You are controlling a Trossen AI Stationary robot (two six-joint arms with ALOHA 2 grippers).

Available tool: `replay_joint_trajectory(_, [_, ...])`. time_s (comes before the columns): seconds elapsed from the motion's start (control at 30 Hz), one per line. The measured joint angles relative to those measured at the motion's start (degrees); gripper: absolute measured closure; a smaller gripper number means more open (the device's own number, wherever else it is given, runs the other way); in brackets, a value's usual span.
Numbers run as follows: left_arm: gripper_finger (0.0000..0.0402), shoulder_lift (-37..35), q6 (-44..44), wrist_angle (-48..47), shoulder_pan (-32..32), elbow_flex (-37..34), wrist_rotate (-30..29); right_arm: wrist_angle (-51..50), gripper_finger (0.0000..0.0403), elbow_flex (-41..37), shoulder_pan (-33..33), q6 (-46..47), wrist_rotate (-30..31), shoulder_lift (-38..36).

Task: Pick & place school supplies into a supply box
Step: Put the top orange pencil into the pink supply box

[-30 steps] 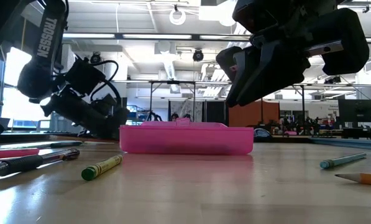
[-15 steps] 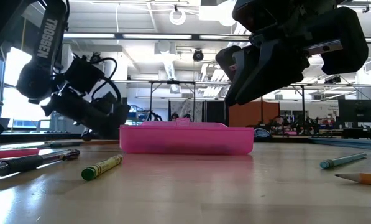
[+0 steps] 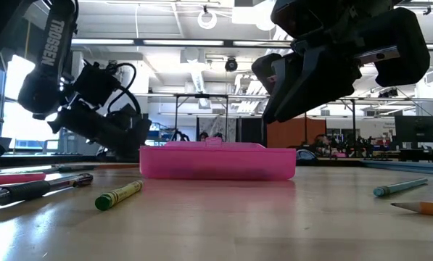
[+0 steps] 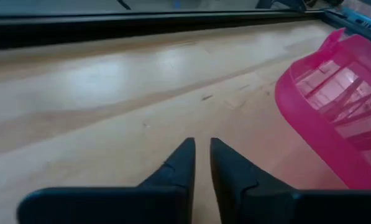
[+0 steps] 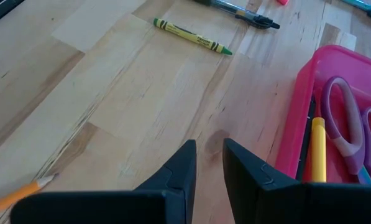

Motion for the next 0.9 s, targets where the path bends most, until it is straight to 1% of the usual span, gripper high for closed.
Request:
replay_joint_trajectory(0.1, [0.0301,-3.2,1.73,-0.13,0.02,-2.02,-0.33,-0.01,0.0345,0.0,0.0,0.04,-0.02,0.0])
replay_joint_trajectory(0.17, [0.0295,-6.56,1.96,-0.19,0.02,-4.08,-0.51,-0.06,0.0345,0.0,0.0,0.78,-0.04,0.0])
replay_joint_trajectory(0.23, [0.0292,-10.04,0.88,-0.72,0.02,-6.57,-0.39,-0.07,0.0345,0.0,0.0,1.66,-0.07,0.0])
replay_joint_trajectory(0.3, [0.0291,-13.3,-0.6,-1.95,0.02,-9.11,1.07,-0.04,0.0345,0.0,0.0,1.95,-0.1,0.0])
replay_joint_trajectory(0.37, [0.029,-15.8,-1.87,-4.99,-0.37,-11.45,2.44,-0.02,0.0345,0.0,0.0,1.95,-0.33,0.0])
replay_joint_trajectory(0.47, [0.0289,-17.12,-2.05,-14.19,-2.7,-11.2,4.07,0.22,0.0346,0.0,0.01,1.95,-0.92,0.0])
replay_joint_trajectory(0.5, [0.0289,-17.28,-2.01,-15.41,-3.67,-11.17,4.34,0.29,0.0346,0.0,0.0,1.82,-1.28,0.0])
replay_joint_trajectory(0.57, [0.0289,-17.16,-1.71,-17.22,-6.09,-10.37,2.37,0.71,0.0346,0.0,0.02,1.49,-1.79,0.0])
replay_joint_trajectory(0.63, [0.0289,-17.1,-0.3,-18.12,-8.59,-9.87,-1.15,1.24,0.0346,0.0,0.02,1.46,-2.25,0.0])
replay_joint_trajectory(0.73, [0.0289,-17.42,1.88,-19.1,-10.23,-9.21,-4.63,1.7,0.0346,0.0,0.02,1.38,-2.6,0.0])
replay_joint_trajectory(0.8, [0.0289,-17.47,2.97,-20.02,-10.11,-8.33,-5.5,1.9,0.0346,0.0,0.02,1.36,-2.64,0.0])
replay_joint_trajectory(0.9, [0.0289,-17.2,3.87,-25.22,-10.13,-6.51,-6.2,1.95,0.0346,0.0,0.02,1.33,-2.64,0.0])
